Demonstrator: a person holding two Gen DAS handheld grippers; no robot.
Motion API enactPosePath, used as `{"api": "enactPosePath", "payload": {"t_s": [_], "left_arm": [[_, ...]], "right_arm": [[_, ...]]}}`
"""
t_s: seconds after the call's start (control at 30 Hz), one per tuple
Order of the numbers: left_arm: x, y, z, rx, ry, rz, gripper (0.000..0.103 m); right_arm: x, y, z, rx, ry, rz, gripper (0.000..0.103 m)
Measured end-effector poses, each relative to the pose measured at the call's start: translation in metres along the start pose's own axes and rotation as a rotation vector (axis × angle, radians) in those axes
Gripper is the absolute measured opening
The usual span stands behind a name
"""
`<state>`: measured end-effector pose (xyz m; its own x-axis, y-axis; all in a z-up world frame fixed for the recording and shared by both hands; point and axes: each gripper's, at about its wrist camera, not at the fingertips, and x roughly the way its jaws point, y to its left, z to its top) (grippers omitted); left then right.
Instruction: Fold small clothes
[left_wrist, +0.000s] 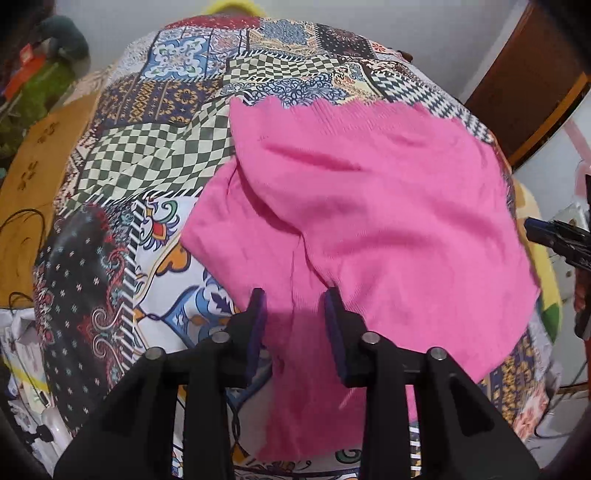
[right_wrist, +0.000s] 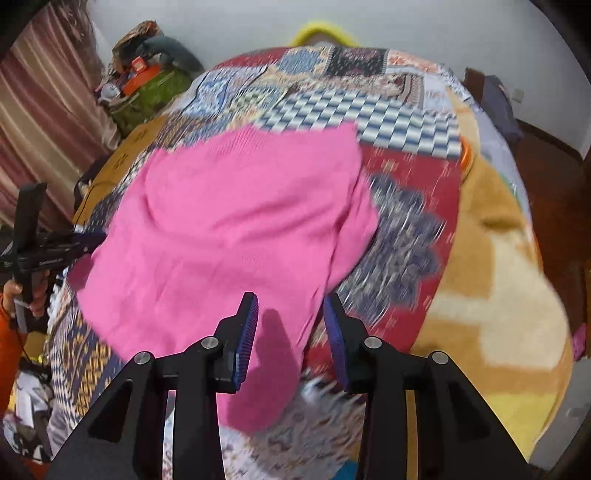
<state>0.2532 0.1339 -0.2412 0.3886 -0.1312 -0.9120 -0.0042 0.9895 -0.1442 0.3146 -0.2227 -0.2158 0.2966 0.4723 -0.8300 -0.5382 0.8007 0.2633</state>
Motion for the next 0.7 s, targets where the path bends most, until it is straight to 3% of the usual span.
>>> {"api": "enactPosePath", "payload": {"t_s": [0.03, 0.07, 0.33, 0.53, 0.63, 0.7], "left_arm": [[-0.001, -0.003, -0.003, 0.006, -0.001, 0.0, 0.006], [-0.001, -0.003, -0.004, 0.003, 0.0, 0.002, 0.002], [-0.056, -0.002, -0.025, -0.016, -0.141, 0.071, 0.001], [-0.039, 0.008, -0.048, -0.029, -0.059, 0.073, 0.001], [-0.029, 0.01, -0.051, -0.034, -0.009, 0.083, 0.001], [-0.034, 0.012, -0.049, -0.044, -0.02, 0.086, 0.003]], "right_arm": [[0.003, 0.003, -0.005, -0.008, 0.006, -0.002, 0.033], [0.006, 0.005, -0.009, -0.016, 0.016, -0.003, 0.033], [0.015, 0.011, -0.021, -0.026, 0.031, -0.008, 0.033], [0.006, 0.008, -0.026, 0.01, 0.011, -0.001, 0.033], [0.005, 0.006, -0.034, 0.055, 0.028, 0.064, 0.033], [0.01, 0.008, -0.041, 0.079, 0.029, 0.089, 0.034]]}}
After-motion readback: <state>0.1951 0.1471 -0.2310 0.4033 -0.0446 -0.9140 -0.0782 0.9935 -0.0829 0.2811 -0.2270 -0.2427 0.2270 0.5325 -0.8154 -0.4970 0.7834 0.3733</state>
